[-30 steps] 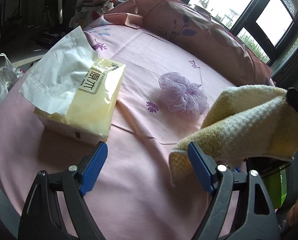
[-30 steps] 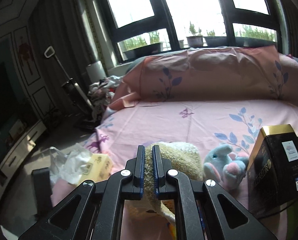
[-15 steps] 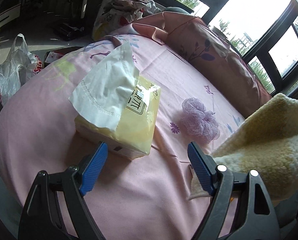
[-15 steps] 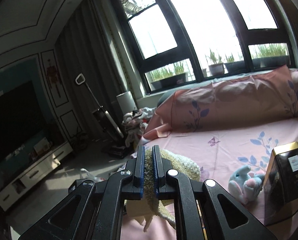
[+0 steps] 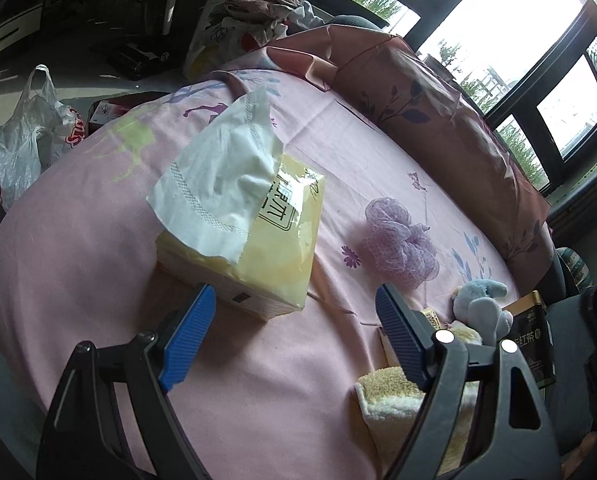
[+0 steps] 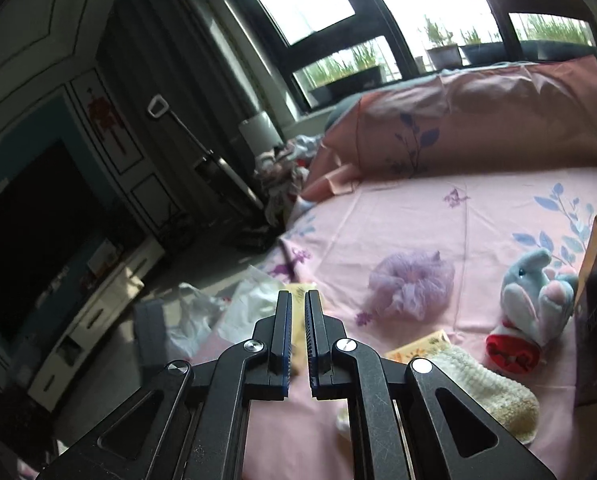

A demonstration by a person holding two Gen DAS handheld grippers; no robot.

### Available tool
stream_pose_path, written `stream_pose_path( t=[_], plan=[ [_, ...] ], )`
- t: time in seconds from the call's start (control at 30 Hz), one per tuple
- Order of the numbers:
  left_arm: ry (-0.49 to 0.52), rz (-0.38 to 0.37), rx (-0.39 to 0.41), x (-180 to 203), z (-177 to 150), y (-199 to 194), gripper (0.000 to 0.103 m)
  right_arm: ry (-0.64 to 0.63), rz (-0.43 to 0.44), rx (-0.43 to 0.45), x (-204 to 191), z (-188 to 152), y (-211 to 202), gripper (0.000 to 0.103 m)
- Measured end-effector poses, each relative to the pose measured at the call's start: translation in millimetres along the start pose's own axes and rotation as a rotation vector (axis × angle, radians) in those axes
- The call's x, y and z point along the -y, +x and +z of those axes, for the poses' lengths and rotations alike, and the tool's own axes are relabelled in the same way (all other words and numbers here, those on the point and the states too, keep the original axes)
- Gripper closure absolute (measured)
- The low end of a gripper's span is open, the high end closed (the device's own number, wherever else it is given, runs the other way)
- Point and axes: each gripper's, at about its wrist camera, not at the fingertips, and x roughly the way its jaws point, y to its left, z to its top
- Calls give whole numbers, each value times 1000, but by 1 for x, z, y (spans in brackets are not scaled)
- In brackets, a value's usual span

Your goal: Organize soft objects

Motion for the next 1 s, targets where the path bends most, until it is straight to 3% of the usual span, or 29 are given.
stream_pose_path(
  t=[0.17, 0.27, 0.3, 0.37, 0.43, 0.6, 0.7, 0.83, 0.9, 0.97, 1.0],
  plan=[
    [53, -53, -70, 5, -3, 5, 22, 66, -170, -127, 29, -7, 12, 95],
    [122, -124, -120, 22, -12, 5, 22, 124, -231, -134, 49, -11, 1, 90],
    [152, -148, -138, 30, -16, 6, 22, 143, -229, -153, 56, -13, 1, 83],
    [215, -201, -183, 46, -27, 8, 20, 180, -211, -196, 66, -18, 4, 34],
    [277, -234, -233, 60, -38, 12, 20, 200, -199, -190, 71, -23, 6, 23],
    [393, -214, -320, 90, -66, 29, 20, 202, -227, -247, 82, -28, 22, 23],
    [407, -171, -358, 96, -76, 44, 21, 228, -254, -307, 96, -38, 36, 23],
    [417, -137, -364, 98, -83, 56, 24, 252, -214, -344, 107, -47, 47, 23],
    [424, -119, -354, 99, -85, 58, 33, 226, -204, -325, 102, -48, 48, 31],
    [429, -127, -330, 101, -84, 57, 47, 228, -127, -327, 98, -49, 52, 55],
    [430, -138, -324, 102, -84, 56, 53, 226, -114, -337, 95, -50, 55, 60]
  ],
)
